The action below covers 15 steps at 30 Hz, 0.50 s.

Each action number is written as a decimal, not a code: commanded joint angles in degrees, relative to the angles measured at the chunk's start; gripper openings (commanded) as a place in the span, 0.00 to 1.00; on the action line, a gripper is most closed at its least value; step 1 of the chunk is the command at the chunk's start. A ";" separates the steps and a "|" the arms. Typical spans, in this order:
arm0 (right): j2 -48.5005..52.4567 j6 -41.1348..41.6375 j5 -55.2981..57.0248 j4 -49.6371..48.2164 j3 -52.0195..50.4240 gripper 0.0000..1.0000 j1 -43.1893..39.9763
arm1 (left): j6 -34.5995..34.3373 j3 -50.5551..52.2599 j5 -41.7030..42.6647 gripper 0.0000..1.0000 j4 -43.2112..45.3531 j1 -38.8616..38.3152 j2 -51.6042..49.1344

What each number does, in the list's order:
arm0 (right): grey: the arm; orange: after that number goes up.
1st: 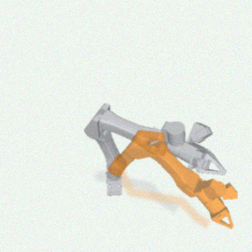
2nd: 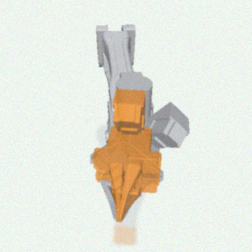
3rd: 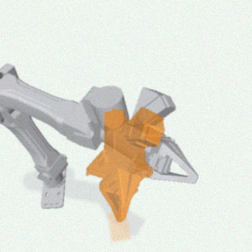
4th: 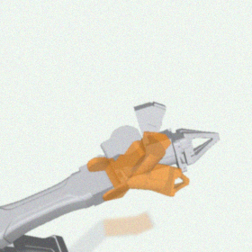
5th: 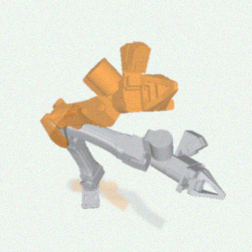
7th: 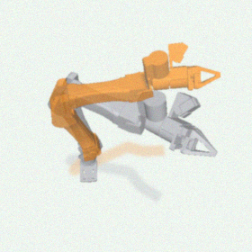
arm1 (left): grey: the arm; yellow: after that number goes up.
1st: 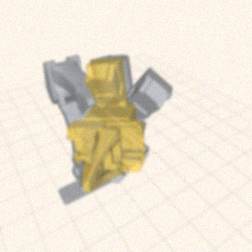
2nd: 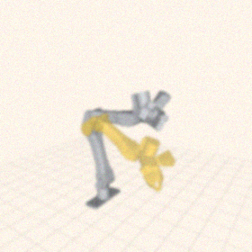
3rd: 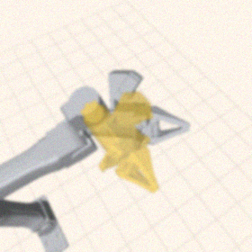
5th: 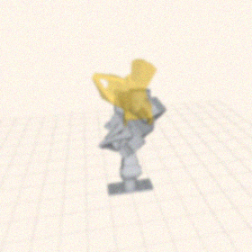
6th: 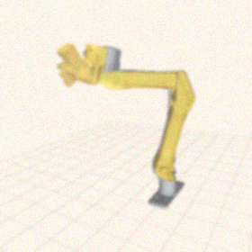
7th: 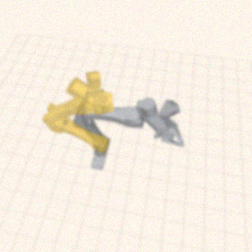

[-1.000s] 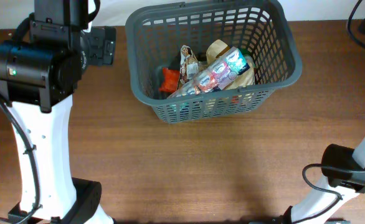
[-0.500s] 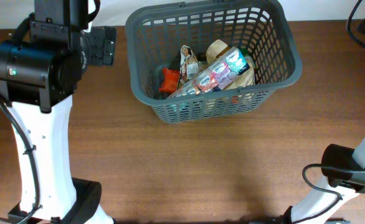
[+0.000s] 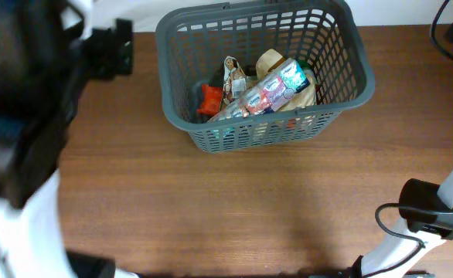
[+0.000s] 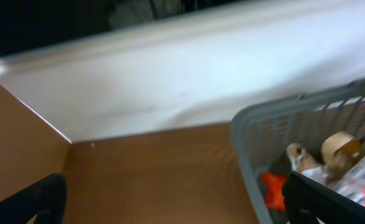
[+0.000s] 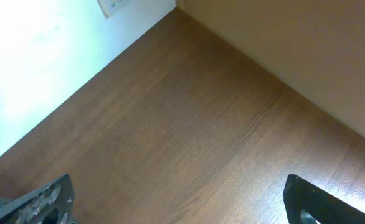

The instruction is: Pack container

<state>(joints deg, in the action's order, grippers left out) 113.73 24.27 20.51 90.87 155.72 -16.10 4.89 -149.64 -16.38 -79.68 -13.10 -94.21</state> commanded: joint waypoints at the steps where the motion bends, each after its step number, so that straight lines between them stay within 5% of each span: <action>1: 0.00 0.68 0.26 -0.20 0.07 0.99 -0.07 | -0.70 2.47 2.08 0.99 0.74 0.57 8.13; 15: 0.00 0.68 0.26 -0.20 0.07 0.99 -0.07 | -8.83 47.01 2.32 0.99 15.72 11.02 40.17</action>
<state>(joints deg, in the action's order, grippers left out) 113.73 24.25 20.51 90.87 155.72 -16.10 -1.85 -111.77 -14.87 -66.50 -3.57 -59.02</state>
